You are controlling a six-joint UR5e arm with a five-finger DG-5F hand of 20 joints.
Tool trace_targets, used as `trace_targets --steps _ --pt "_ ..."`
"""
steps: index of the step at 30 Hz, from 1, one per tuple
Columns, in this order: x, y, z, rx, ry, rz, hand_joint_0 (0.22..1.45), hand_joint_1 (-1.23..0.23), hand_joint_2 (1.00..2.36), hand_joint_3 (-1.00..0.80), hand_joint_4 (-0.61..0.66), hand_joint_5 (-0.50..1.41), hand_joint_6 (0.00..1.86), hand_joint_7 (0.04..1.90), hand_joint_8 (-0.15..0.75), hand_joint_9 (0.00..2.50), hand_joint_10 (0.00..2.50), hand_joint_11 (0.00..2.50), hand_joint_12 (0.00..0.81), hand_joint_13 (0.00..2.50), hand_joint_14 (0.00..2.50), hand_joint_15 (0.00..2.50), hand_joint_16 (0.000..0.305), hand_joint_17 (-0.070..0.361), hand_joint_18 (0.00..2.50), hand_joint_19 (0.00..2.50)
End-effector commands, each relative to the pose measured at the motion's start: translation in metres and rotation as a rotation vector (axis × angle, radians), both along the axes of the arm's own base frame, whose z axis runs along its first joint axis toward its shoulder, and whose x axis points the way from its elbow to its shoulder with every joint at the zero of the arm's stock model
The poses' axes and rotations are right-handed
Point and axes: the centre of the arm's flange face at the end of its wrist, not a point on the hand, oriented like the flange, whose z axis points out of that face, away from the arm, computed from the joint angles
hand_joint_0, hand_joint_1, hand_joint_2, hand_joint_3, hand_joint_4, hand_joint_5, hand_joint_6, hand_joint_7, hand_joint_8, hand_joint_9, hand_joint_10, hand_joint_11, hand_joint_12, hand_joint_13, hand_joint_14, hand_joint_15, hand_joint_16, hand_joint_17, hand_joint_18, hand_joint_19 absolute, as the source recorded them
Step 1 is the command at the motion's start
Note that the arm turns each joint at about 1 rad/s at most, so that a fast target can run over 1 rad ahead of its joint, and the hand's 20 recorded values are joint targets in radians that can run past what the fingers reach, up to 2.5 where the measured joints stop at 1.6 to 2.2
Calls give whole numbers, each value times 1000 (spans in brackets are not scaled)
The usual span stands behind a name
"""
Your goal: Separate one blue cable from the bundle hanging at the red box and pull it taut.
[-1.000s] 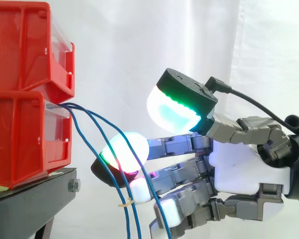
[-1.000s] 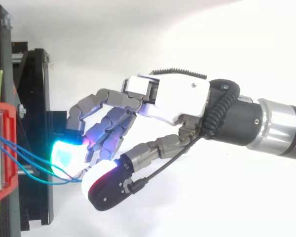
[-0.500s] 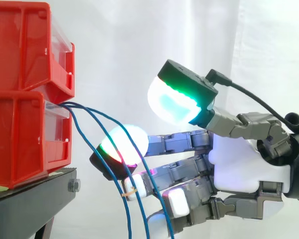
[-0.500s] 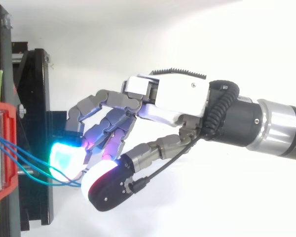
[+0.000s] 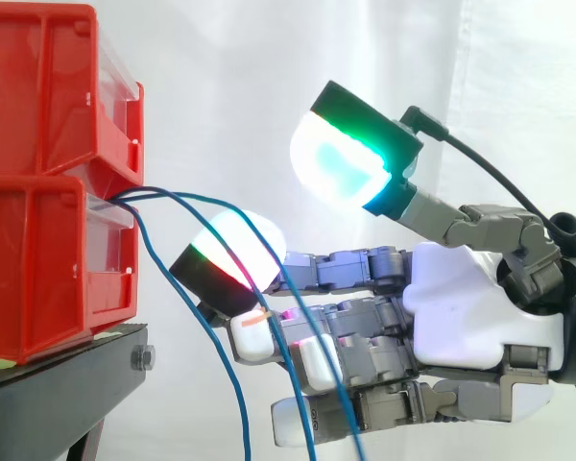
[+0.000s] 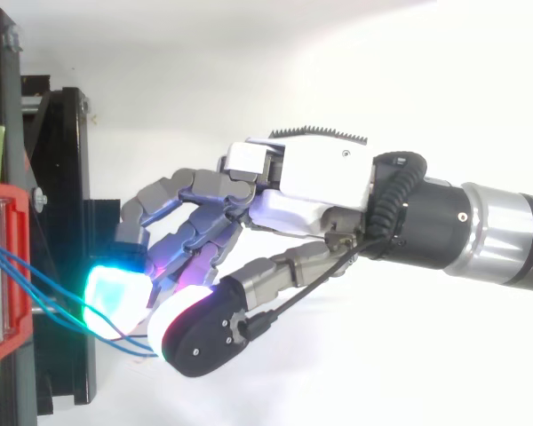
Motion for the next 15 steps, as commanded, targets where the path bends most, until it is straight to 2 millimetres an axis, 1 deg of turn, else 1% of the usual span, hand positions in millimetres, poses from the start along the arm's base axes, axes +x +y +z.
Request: trace_targets --steps 1,5,11,15 --pt "0 2 1 23 -7 15 546 -675 1000 -500 202 -227 822 816 334 690 13 546 445 1015 11 271 50 113 737 428" --pt "1 3 0 29 -14 31 548 -673 1000 -500 202 -227 822 814 331 681 11 544 444 997 9 264 51 114 723 422" --pt "-2 3 -7 35 -10 35 558 -659 1000 -500 203 -227 821 803 337 681 15 520 438 1152 10 263 49 110 725 390" --pt "-2 4 -6 37 -25 44 564 -655 1000 -500 205 -227 821 808 337 682 11 511 425 1201 11 291 48 109 730 391"
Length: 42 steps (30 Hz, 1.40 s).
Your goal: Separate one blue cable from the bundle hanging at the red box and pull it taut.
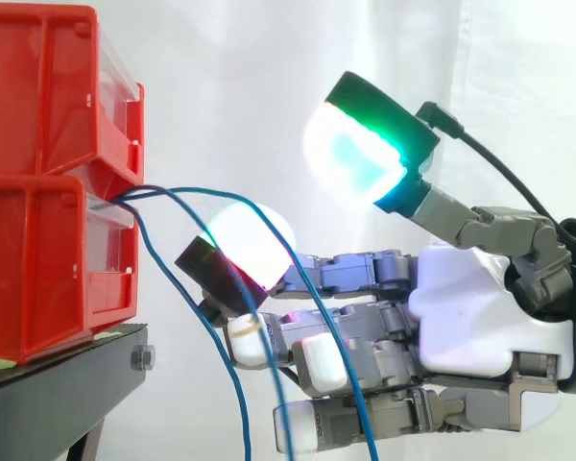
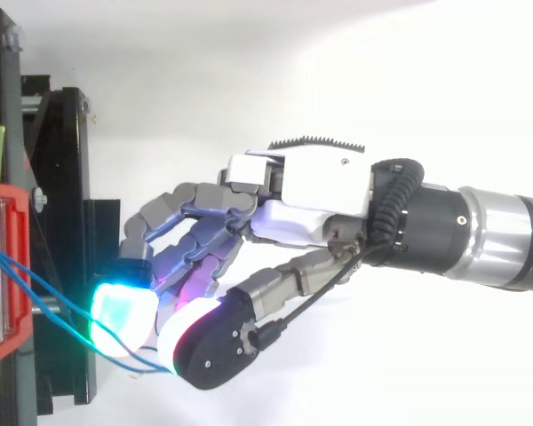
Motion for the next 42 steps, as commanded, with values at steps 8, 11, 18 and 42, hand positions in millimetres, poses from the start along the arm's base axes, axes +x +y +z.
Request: trace_targets --steps 8,11,18,42 --pt "0 1 -1 -1 -3 6 576 -646 1000 -500 202 -226 822 801 336 686 11 518 420 1272 13 349 48 107 734 393" --pt "0 1 -1 -1 -3 6 578 -644 1000 -500 201 -226 822 803 336 687 13 512 415 1310 14 382 48 107 734 396" --pt "0 1 -1 1 -4 7 581 -641 1000 -500 204 -226 822 803 336 688 11 509 422 1329 14 402 47 106 738 400" --pt "5 3 -30 64 -6 17 587 -646 1000 -500 206 -228 827 803 329 602 10 458 436 856 6 156 50 113 658 328"
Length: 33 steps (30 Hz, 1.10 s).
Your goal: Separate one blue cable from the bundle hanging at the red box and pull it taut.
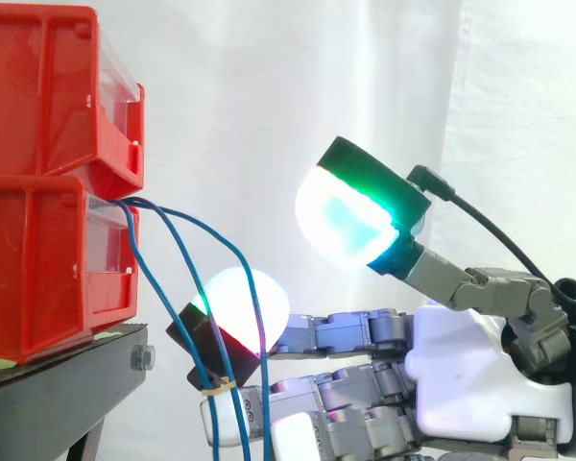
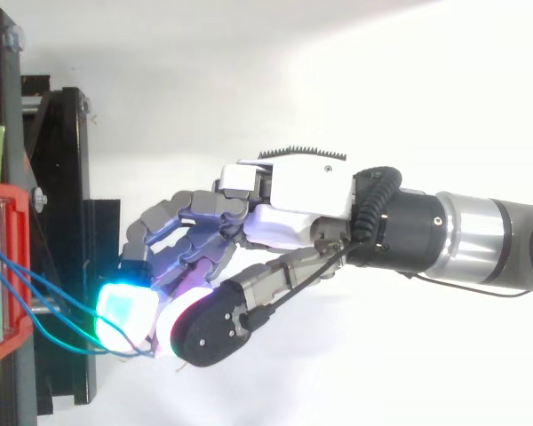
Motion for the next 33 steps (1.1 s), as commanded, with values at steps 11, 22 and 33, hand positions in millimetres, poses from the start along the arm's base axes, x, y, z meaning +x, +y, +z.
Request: trace_targets --steps 11,22,33 --pt "1 -1 2 5 -15 -2 586 -643 1000 -500 203 -227 826 799 318 544 11 474 413 748 8 224 53 119 627 396" --pt "1 1 2 6 -16 0 599 -631 1000 -500 207 -223 824 797 333 604 8 430 410 1155 7 204 45 101 656 305" --pt "1 1 1 5 -15 0 603 -630 1000 -500 206 -222 824 802 331 607 9 440 404 1178 9 259 46 103 672 337"
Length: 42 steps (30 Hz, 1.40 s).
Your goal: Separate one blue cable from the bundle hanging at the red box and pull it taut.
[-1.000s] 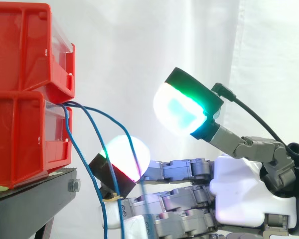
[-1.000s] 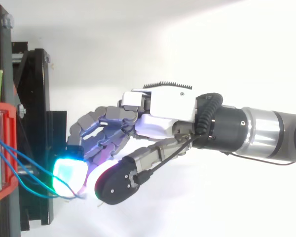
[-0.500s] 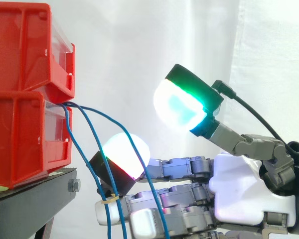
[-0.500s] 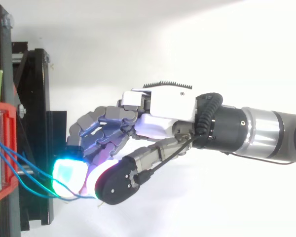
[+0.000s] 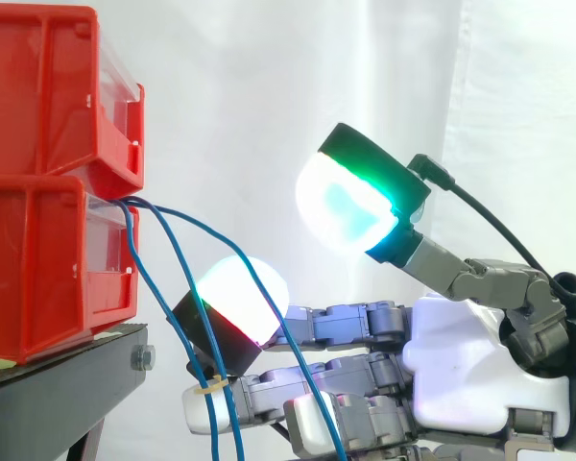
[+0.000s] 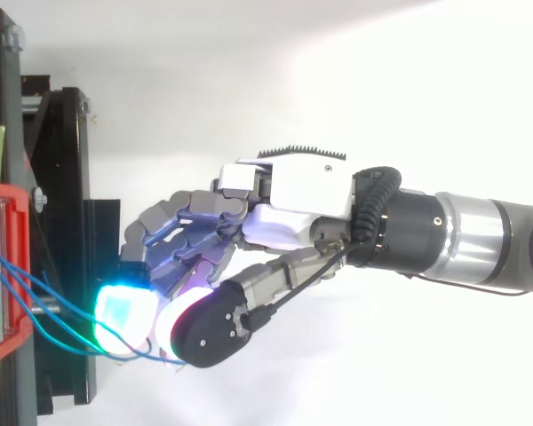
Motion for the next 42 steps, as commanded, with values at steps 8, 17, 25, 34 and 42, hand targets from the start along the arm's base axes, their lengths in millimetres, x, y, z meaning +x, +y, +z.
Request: trace_targets --steps 8,17,25,34,42 --pt "0 -1 0 0 -1 -1 603 -631 1000 -500 207 -221 824 802 331 612 9 436 422 1107 7 199 46 104 677 325" --pt "0 1 0 88 -7 7 603 -631 1000 -500 209 -221 824 808 333 606 9 426 431 1080 6 163 46 104 674 302" --pt "-1 5 -1 174 -5 20 603 -632 1000 -500 209 -222 824 806 332 592 8 396 444 1050 4 114 46 103 672 283" --pt "-2 7 -2 174 2 21 603 -629 1000 -500 214 -223 825 797 331 562 7 361 438 1072 4 104 46 103 666 260" --pt "-2 6 -3 174 4 21 606 -623 1000 -500 214 -225 825 800 328 555 10 355 404 1202 9 236 46 103 663 295"
